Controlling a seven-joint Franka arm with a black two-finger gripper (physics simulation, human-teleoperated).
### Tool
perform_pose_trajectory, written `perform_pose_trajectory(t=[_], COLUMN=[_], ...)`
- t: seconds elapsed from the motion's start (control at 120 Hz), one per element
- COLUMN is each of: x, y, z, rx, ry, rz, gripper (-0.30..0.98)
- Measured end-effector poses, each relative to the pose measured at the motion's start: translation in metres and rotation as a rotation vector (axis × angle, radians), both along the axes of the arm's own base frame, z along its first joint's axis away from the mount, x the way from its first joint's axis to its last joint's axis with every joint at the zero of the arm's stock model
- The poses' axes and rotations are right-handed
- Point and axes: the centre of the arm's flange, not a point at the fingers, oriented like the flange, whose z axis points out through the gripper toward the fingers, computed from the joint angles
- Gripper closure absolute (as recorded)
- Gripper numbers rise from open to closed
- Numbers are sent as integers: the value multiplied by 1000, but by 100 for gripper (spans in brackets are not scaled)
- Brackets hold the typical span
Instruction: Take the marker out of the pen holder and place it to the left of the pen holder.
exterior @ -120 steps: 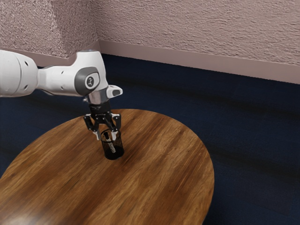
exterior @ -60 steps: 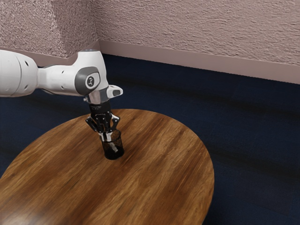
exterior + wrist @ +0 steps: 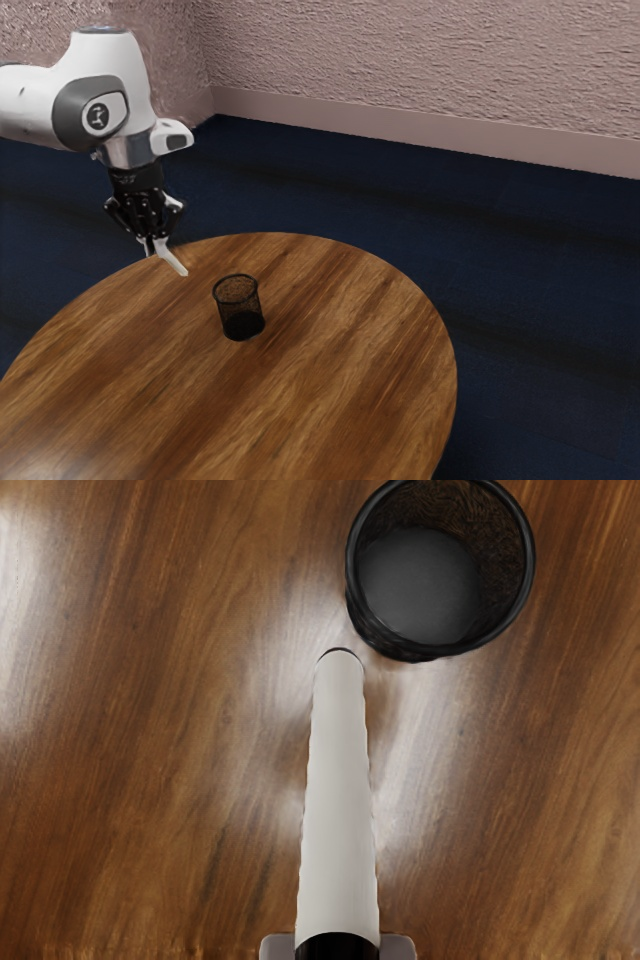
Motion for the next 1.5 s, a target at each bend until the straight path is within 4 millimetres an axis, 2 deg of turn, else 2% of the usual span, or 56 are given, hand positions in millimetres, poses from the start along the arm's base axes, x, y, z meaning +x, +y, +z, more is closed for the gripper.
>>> perform_pose_trajectory(t=[0.058,0.117,0.217,0.433,0.717,0.925,1.208,1.392,1.5], x=[-22,-36,-46,-52,-48,-40,-36,-36,-36], y=[27,50,69,83,77,79,90,99,103], z=[-10,-29,-59,-123,-165,-171,-181,-180,-177], rx=[23,36,72,136,225,245,257,255,257], ry=[17,36,35,-83,-314,-431,-468,-479,-485], rz=[39,64,48,-80,-323,-409,-454,-429,-421], gripper=[79,79,79,79,79,79,78,40,24])
